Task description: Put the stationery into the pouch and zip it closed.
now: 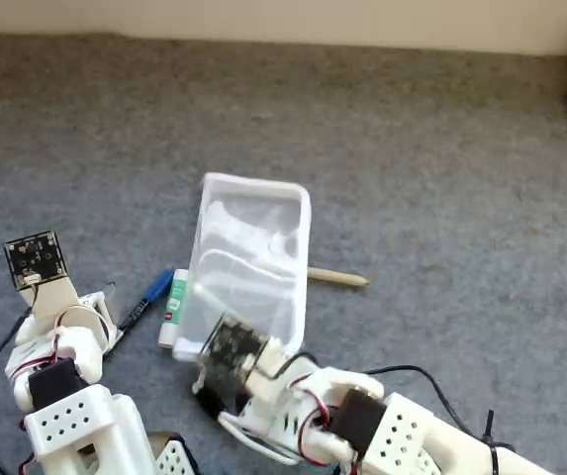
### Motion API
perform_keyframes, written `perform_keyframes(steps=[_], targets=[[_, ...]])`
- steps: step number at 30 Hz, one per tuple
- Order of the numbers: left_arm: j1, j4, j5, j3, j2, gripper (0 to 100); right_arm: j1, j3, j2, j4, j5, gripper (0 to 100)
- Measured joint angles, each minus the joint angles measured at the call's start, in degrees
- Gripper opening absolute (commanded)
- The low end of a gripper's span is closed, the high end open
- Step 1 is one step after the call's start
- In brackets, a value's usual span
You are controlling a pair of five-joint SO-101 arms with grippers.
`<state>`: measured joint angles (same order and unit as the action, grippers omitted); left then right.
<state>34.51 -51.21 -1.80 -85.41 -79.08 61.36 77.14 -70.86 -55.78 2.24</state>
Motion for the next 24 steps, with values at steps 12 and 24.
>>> perform_keyframes(steps=[12,24], targets=[[0.0,0.0,0.0,0.0,0.0,27,-17.1,0.4,0.0,7.5,-2.8,18.0],[0.0,0.0,0.0,0.0,0.0,27,-0.6,-8.7,0.0,-10.1,-3.3,18.0]])
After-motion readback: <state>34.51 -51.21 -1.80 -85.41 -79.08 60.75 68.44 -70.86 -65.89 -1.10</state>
